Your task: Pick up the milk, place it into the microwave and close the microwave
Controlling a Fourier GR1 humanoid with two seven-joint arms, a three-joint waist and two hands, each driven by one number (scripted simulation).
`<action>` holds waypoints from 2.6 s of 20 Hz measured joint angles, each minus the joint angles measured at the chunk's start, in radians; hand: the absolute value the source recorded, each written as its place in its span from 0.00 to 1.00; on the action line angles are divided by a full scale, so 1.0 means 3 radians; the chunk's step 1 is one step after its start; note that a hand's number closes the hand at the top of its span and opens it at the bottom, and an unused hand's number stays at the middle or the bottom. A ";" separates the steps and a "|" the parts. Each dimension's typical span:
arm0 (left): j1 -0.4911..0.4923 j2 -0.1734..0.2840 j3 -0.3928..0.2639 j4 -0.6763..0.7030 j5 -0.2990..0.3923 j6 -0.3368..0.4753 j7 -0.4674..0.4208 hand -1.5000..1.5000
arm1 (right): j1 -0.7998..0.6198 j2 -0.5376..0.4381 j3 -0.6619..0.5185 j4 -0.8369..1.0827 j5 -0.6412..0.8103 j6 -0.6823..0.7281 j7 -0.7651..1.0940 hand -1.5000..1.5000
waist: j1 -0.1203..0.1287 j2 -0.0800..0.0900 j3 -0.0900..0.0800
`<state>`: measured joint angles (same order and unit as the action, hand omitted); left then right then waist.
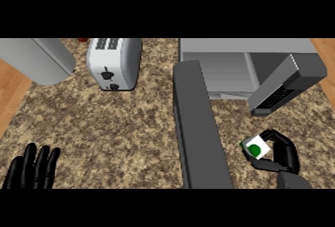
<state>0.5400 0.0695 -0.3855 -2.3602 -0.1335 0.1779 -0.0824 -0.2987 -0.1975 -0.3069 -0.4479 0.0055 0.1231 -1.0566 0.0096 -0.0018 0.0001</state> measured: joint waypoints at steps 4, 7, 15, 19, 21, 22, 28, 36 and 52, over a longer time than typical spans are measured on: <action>0.0084 0.0028 0.0008 -0.0020 0.0040 -0.0015 -0.0063 0.00 | 0.0122 0.0040 0.0238 -0.0160 0.0115 0.0106 0.0016 1.00 | 0.0000 -0.0003 0.0000; 0.0031 -0.0001 0.0029 0.0026 0.0036 0.0022 -0.0023 0.00 | 0.0175 0.0134 0.0417 -0.0358 0.0170 0.0162 0.0080 1.00 | -0.0021 -0.0003 0.0000; -0.0016 0.0073 0.0287 0.0082 0.0277 -0.0042 -0.0023 0.00 | 0.0309 0.0378 0.0674 -0.1162 0.0169 0.0064 0.0373 1.00 | -0.0033 -0.0004 -0.0003; 0.0054 0.0093 0.0342 0.0111 0.0348 -0.0089 -0.0106 0.00 | 0.0172 0.0473 0.0764 -0.1394 0.0220 -0.0121 0.0620 1.00 | -0.0015 -0.0003 -0.0003; 0.0052 0.0108 0.0374 0.0074 0.0374 -0.0101 -0.0076 0.00 | 0.0075 0.0513 0.0822 -0.1452 0.0269 -0.0273 0.0779 1.00 | -0.0011 -0.0002 -0.0003; 0.0046 0.0110 0.0390 0.0091 0.0381 -0.0103 -0.0072 0.00 | 0.0000 0.0542 0.0861 -0.1476 0.0280 -0.0386 0.0876 1.00 | -0.0008 -0.0001 -0.0002; 0.0008 0.0163 0.0533 0.0123 0.0514 -0.0188 -0.0076 0.00 | -0.0626 0.0503 0.0775 -0.1091 0.0441 -0.0870 0.1278 1.00 | 0.0025 0.0012 -0.0001; -0.0052 0.0190 0.0631 0.0230 0.0638 -0.0301 -0.0160 0.00 | -0.1457 0.0287 0.0509 -0.0083 0.0583 -0.1257 0.1325 1.00 | 0.0102 0.0044 0.0003; -0.0119 0.0256 0.0630 0.0287 0.0578 -0.0384 -0.0149 0.00 | -0.2286 -0.0140 0.0429 0.0843 0.0969 -0.2390 0.1432 0.00 | 0.0313 0.0138 0.0009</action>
<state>0.5041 0.1462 -0.1964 -2.2742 0.0398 0.0625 -0.1272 -0.9844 -0.2397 -0.1781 -0.1950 0.2963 -0.5938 -0.6271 0.1034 0.0396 0.0029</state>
